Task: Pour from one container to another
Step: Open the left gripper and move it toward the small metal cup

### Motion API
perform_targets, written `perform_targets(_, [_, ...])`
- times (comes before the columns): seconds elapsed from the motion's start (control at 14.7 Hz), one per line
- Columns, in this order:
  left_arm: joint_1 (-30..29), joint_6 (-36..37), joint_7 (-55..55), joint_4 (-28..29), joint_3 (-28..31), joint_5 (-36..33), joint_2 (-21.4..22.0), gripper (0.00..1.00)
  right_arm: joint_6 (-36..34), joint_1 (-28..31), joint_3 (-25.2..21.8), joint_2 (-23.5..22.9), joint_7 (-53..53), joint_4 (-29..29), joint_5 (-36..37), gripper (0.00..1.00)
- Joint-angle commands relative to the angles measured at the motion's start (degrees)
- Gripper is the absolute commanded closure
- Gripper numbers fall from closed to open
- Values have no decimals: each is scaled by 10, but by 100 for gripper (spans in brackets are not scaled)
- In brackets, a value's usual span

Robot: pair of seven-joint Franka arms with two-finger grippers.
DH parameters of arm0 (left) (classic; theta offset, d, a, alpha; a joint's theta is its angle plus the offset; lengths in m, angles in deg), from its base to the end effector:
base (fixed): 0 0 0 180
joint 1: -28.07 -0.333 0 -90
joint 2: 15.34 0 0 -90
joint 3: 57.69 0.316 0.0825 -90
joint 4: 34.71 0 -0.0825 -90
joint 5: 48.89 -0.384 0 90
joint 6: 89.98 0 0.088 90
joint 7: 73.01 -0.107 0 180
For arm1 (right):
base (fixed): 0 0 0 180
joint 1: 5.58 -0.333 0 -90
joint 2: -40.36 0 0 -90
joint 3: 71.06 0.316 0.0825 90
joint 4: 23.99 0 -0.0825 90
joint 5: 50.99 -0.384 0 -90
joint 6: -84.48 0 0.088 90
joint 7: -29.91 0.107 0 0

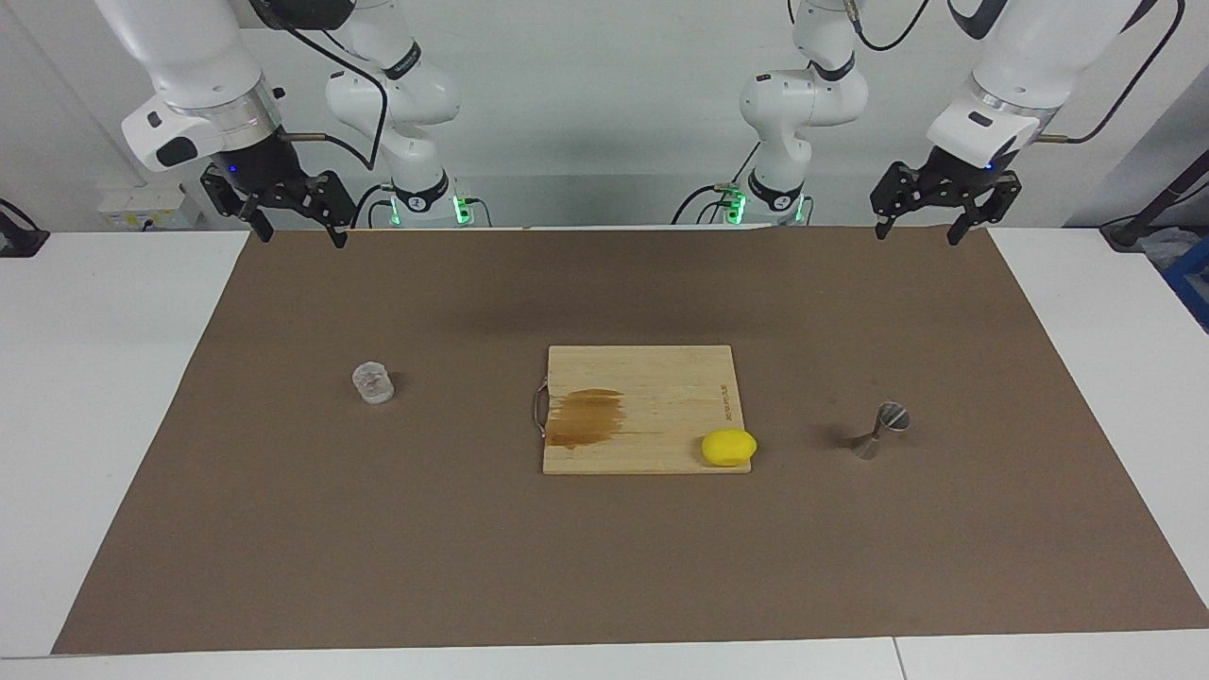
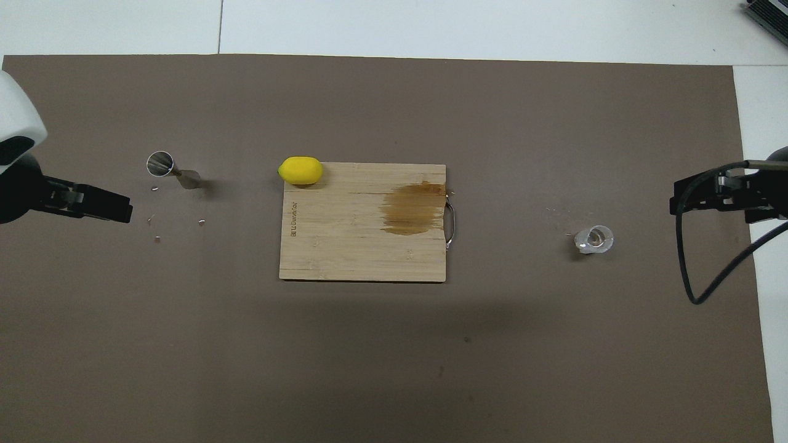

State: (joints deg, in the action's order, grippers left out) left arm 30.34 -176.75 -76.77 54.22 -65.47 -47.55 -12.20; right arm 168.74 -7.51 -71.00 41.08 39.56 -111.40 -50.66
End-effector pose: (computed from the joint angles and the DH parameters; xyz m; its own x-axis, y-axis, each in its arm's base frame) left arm 0.5229 -0.0977 0.6578 0.9706 -0.2399 0.0176 -0.2401 -0.9706 0.0148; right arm 0.5402 0.0181 0.6439 0.9902 -0.1339 -0.0408 -0.1335 -0.9910 0.0128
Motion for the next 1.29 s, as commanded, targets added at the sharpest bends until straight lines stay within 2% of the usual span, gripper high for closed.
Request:
perform_targets(0.0, [7,-22,7,26,2,4,23,0,-9,6,2,23,-13,-17,-11,0])
perform_targets(0.14, [13,-18,47,24,3,5,16,0,-10,7,2,31,-14,-17,-11,0])
perform_targets(0.34, [4,-22,120,9,10,54,-33,0,-2,10,2,36,-15,-23,-11,0])
perform_targets(0.54, [-16,-16,212,-44,13,104,-116,0,59,10,1,61,-10,-94,-11,0])
perform_targets(0.68, [-39,-16,258,-49,13,156,-149,0,78,10,2,75,-9,-125,-11,0])
perform_targets(0.95, [-89,-36,437,-47,14,247,-195,0,77,8,1,76,-13,-127,-11,4])
perform_targets(1.02, [-106,-38,504,-47,14,274,-208,0,78,9,1,76,-14,-127,-11,0])
perform_targets(1.15, [-141,-58,632,-45,14,327,-236,0,80,5,1,75,-13,-127,-11,0])
perform_targets(1.22, [-154,-75,662,-42,13,341,-241,0,80,5,1,73,-12,-126,-11,0])
